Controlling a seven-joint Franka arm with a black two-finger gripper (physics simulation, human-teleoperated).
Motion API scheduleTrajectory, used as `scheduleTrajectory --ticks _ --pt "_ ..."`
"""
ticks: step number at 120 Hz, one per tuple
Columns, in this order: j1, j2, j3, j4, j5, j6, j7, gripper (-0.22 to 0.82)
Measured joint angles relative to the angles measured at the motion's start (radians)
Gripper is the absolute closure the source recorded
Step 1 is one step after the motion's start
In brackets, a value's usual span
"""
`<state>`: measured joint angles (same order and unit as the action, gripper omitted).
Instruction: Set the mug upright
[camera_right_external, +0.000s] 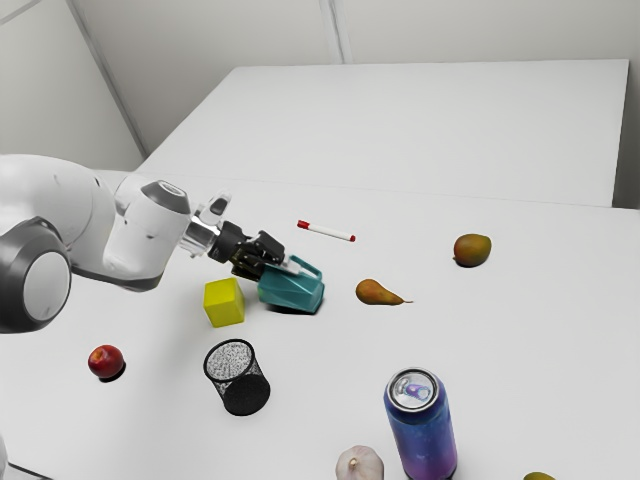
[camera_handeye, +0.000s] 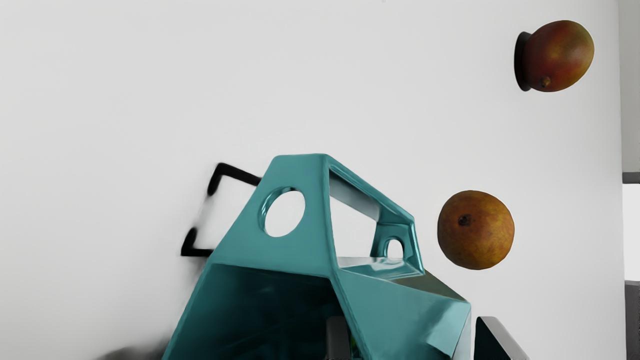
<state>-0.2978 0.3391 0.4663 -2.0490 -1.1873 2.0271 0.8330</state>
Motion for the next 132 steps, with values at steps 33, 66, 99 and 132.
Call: scheduleTrajectory --ticks 33,66,99,132 --pt "-0.003 0.001 0.000 -0.001 -0.010 0.001 0.010 0.63" --pt "-0.010 -0.025 -0.010 0.000 -0.008 0.011 0.011 0.73" --pt "-0.015 -0.139 -0.032 0.000 0.101 0.043 0.000 0.74" --pt "-0.033 -0.199 -0.039 0.003 0.554 0.151 -0.074 0.76"
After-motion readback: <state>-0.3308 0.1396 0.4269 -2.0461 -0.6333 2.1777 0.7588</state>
